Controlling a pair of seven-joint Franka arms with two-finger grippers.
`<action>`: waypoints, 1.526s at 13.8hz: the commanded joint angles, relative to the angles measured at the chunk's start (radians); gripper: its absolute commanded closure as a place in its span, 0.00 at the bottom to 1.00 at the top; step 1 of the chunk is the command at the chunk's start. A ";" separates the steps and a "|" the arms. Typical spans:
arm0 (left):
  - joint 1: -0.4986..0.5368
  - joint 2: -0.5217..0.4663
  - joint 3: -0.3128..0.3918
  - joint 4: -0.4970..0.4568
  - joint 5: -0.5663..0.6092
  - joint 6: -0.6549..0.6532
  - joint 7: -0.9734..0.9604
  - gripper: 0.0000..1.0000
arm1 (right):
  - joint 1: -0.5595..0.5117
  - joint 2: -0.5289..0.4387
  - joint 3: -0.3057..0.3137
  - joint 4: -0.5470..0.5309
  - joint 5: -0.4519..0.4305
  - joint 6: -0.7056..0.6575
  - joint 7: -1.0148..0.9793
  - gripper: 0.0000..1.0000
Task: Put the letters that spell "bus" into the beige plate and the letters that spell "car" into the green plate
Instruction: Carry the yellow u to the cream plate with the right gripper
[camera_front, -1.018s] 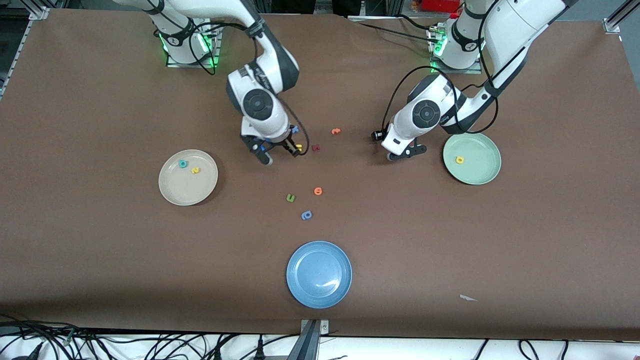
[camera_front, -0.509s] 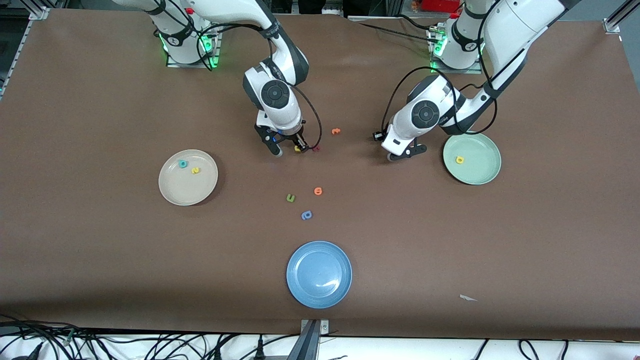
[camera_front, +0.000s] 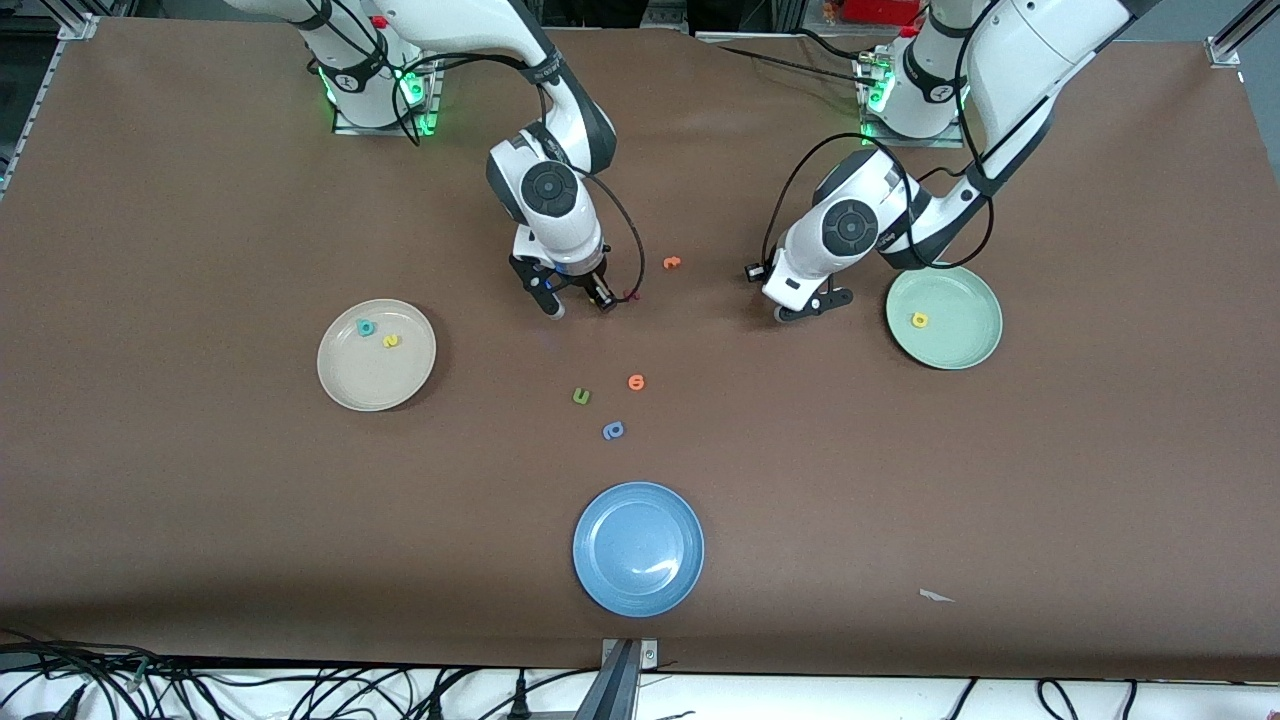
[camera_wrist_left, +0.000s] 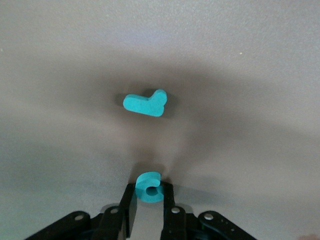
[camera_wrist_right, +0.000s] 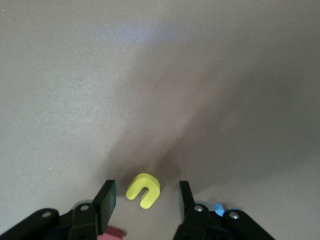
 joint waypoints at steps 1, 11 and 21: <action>-0.010 0.011 0.010 0.004 0.032 0.004 -0.021 0.95 | 0.017 0.009 -0.012 -0.001 -0.025 0.027 0.021 0.42; 0.097 -0.053 -0.004 0.146 0.032 -0.250 0.124 0.98 | 0.041 0.025 -0.013 -0.003 -0.025 0.040 0.023 0.62; 0.381 -0.110 -0.004 0.163 0.032 -0.481 0.598 0.95 | 0.041 -0.075 -0.103 -0.004 -0.056 -0.110 -0.144 0.84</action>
